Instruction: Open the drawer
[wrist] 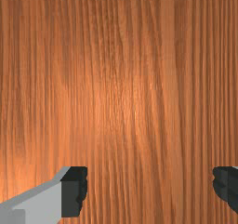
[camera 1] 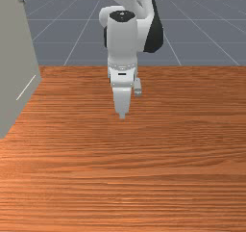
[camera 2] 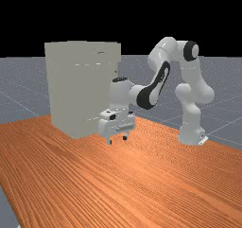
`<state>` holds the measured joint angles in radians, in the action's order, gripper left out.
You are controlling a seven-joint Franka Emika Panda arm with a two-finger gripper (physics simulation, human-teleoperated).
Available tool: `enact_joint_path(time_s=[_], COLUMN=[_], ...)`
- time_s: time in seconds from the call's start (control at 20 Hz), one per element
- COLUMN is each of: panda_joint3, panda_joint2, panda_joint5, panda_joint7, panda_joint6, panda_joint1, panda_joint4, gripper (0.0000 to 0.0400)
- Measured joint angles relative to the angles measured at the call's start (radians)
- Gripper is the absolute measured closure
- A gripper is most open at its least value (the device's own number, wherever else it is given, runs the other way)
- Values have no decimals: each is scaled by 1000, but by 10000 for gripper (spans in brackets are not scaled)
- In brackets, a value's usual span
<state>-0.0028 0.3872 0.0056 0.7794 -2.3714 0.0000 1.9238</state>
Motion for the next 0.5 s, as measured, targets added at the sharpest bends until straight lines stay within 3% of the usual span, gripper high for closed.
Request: enact_joint_path(time_s=[0.05, 0.1, 0.2, 0.25, 0.3, 0.4, 0.5], panda_joint3=[-10, -22, -35, -57, -75, -103, -120], panda_joint2=[-1, -1, -3, -56, -140, -251, -281], panda_joint5=[-17, -26, -33, -45, -45, -48, -52], panda_joint7=[-8, -31, -52, -240, -423, -804, -1195], panda_joint6=[12, 27, 42, 228, 377, 515, 569], panda_joint1=[4, 4, 2, 18, 31, 50, 66], panda_joint4=[5, 8, 10, -18, -81, -158, -179], gripper=[151, 92, 34, 175, 263, 349, 381])
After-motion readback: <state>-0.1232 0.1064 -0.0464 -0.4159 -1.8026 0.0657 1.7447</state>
